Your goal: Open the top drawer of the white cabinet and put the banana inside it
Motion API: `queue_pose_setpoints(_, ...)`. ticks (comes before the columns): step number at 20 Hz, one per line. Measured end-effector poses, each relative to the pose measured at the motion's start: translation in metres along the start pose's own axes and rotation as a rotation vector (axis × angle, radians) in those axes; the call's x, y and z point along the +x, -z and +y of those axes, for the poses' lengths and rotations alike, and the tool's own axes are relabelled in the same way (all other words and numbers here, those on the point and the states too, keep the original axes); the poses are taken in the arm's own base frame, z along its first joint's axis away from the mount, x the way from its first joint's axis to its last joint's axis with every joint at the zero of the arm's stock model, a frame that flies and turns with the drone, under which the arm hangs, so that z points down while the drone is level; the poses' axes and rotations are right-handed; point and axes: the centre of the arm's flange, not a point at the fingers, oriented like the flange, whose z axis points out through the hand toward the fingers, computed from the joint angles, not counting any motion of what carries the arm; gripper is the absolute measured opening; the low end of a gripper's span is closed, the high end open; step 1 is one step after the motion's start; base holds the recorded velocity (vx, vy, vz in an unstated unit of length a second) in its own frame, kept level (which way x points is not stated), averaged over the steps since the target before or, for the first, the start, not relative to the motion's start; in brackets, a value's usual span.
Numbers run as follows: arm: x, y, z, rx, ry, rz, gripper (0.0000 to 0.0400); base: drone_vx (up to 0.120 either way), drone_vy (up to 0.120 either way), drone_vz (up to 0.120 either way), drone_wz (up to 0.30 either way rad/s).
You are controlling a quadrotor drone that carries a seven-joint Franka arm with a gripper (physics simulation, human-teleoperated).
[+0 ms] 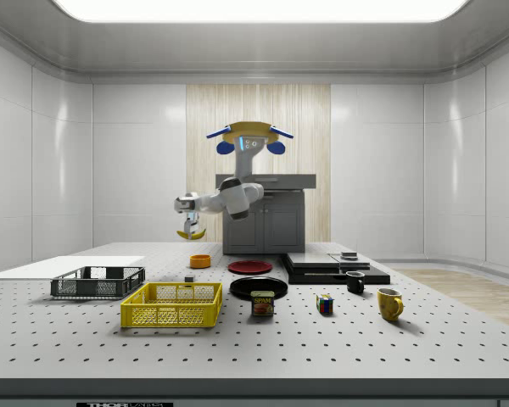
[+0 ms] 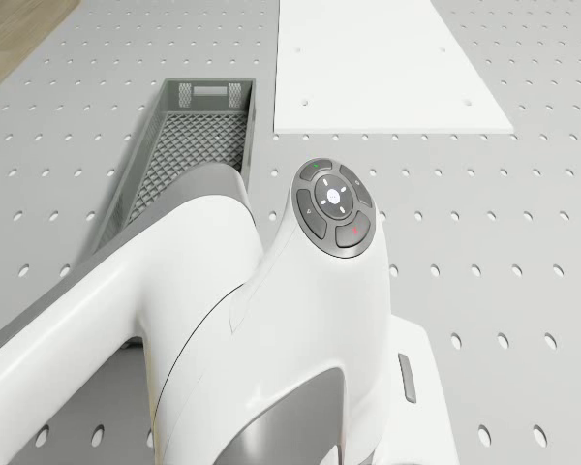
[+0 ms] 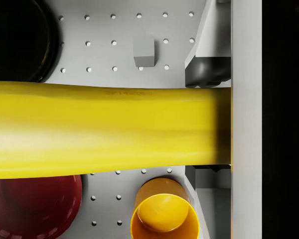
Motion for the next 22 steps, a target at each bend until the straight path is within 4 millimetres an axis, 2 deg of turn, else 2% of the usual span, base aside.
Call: queue_pose_setpoints(22,0.0,0.0001,0.0,0.0,0.0,0.0,0.0201,-0.12,0.0,0.12,0.0)
